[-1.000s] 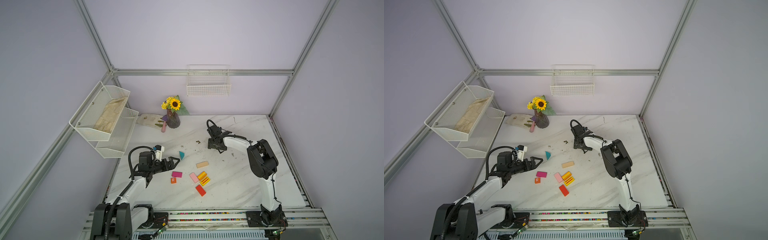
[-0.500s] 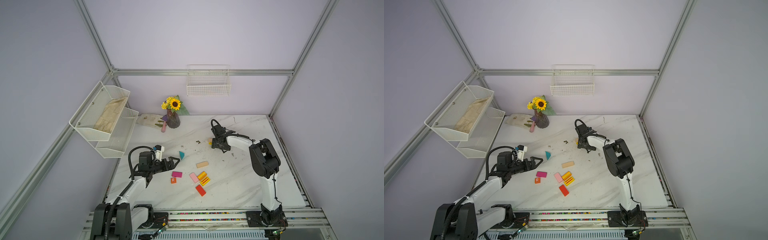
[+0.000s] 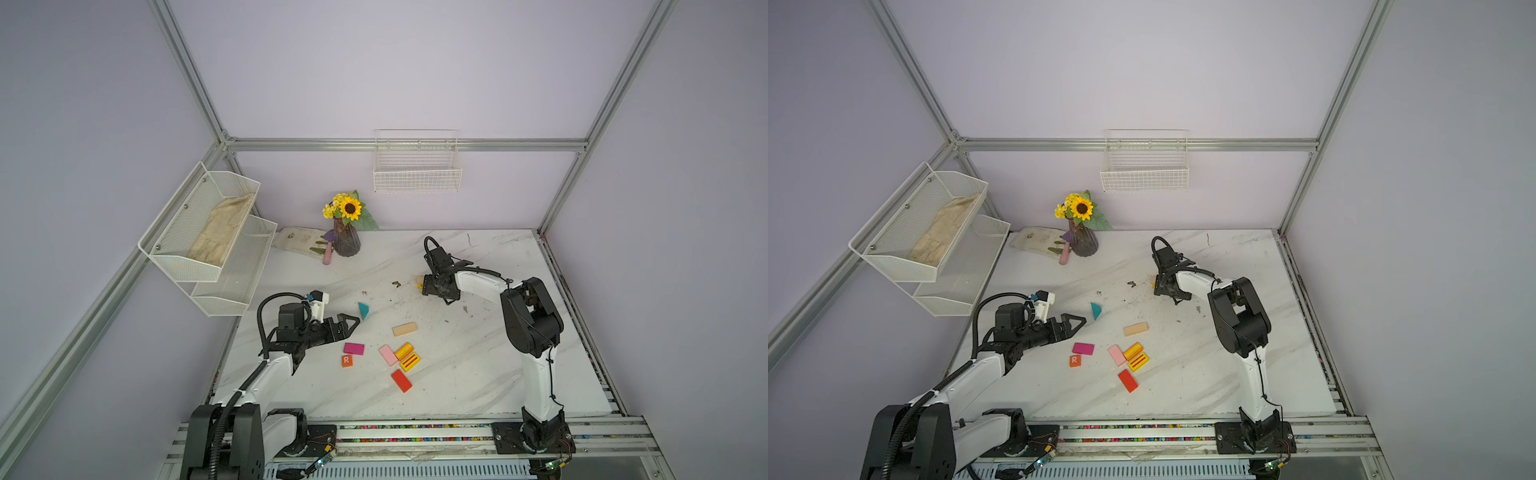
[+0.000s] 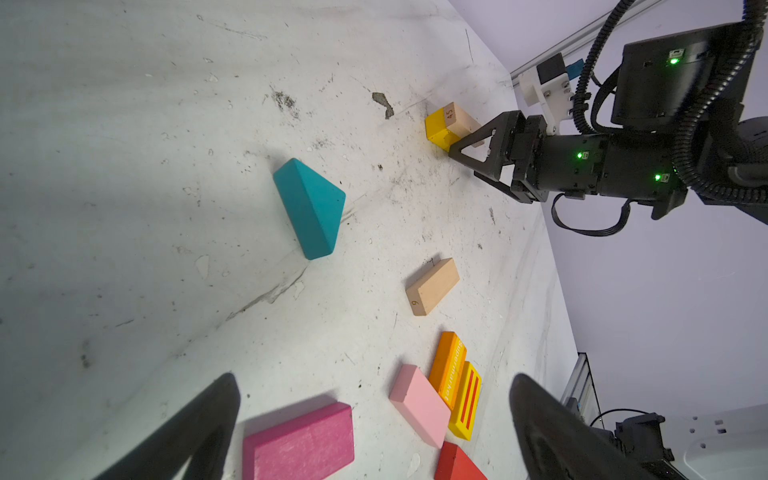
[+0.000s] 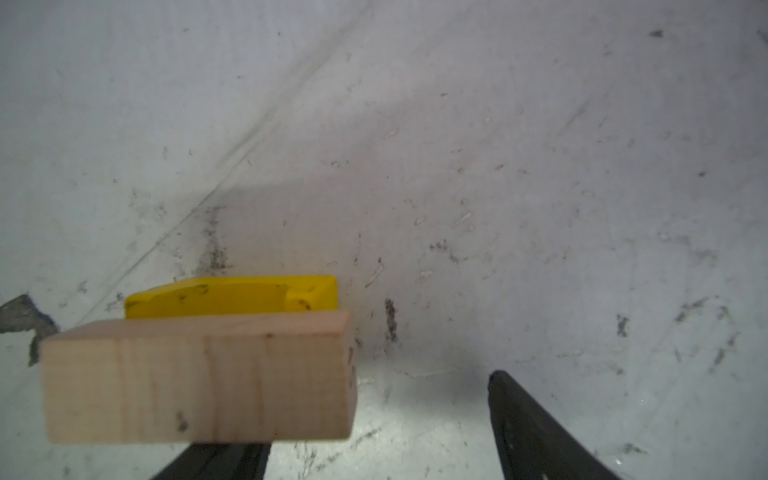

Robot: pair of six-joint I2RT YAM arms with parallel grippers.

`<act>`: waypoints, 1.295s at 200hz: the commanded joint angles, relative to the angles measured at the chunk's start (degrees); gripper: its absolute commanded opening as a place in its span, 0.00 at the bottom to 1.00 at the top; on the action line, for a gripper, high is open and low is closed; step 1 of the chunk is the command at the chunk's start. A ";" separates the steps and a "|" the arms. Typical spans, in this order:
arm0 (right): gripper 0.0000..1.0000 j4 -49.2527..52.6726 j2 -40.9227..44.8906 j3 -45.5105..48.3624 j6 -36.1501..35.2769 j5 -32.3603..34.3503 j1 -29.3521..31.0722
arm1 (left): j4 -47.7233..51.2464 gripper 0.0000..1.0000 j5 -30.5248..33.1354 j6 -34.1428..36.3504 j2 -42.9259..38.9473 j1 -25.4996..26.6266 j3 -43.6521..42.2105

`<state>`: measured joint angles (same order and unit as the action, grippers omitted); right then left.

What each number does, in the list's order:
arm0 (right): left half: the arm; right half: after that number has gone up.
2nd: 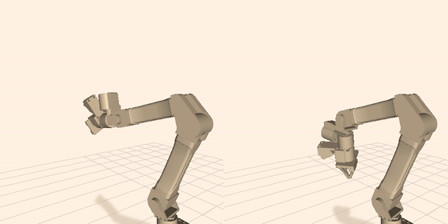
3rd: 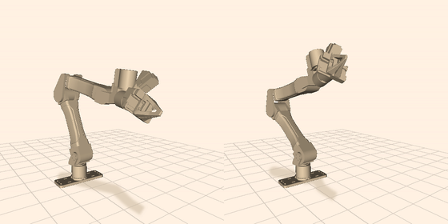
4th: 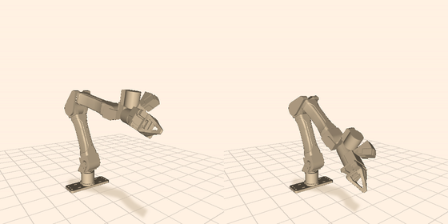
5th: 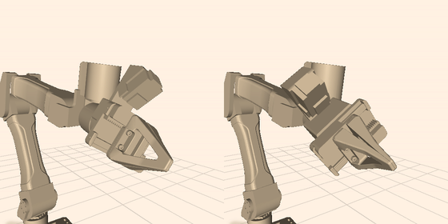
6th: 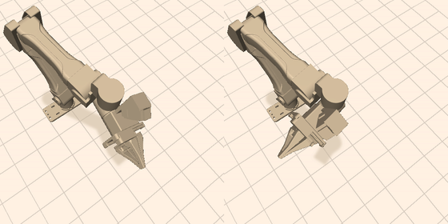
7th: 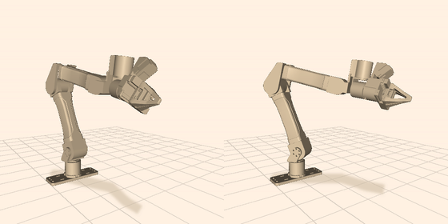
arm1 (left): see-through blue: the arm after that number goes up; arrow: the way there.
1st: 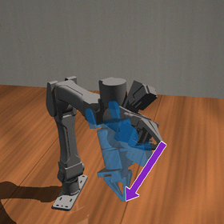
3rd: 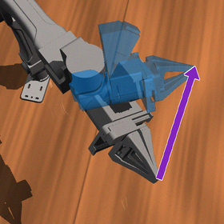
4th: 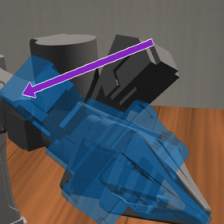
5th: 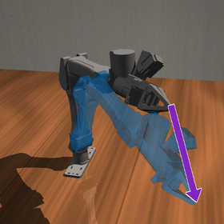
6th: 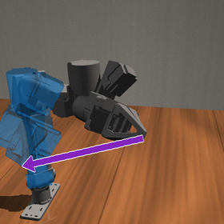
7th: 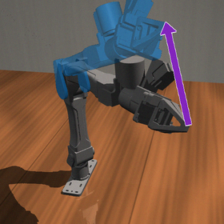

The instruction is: Build the wood block tower

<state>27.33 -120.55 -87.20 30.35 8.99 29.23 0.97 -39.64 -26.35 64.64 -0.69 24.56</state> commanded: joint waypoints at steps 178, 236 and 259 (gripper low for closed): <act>0.82 -0.26 0.47 -2.52 -0.19 -2.46 -0.15 | -1.50 1.00 -0.35 0.77 0.22 0.07 4.26; 0.82 -0.97 3.85 -0.10 -0.29 -2.86 -0.19 | -1.55 1.00 -0.33 0.77 0.22 0.07 4.22; 0.80 -1.99 6.11 1.09 -0.46 -3.89 -0.14 | -1.52 1.00 -0.35 0.77 0.22 0.07 4.19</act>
<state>26.17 -119.07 -87.46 30.33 6.09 29.23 0.97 -39.64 -26.35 64.84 -0.69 24.56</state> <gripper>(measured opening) 0.815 0.997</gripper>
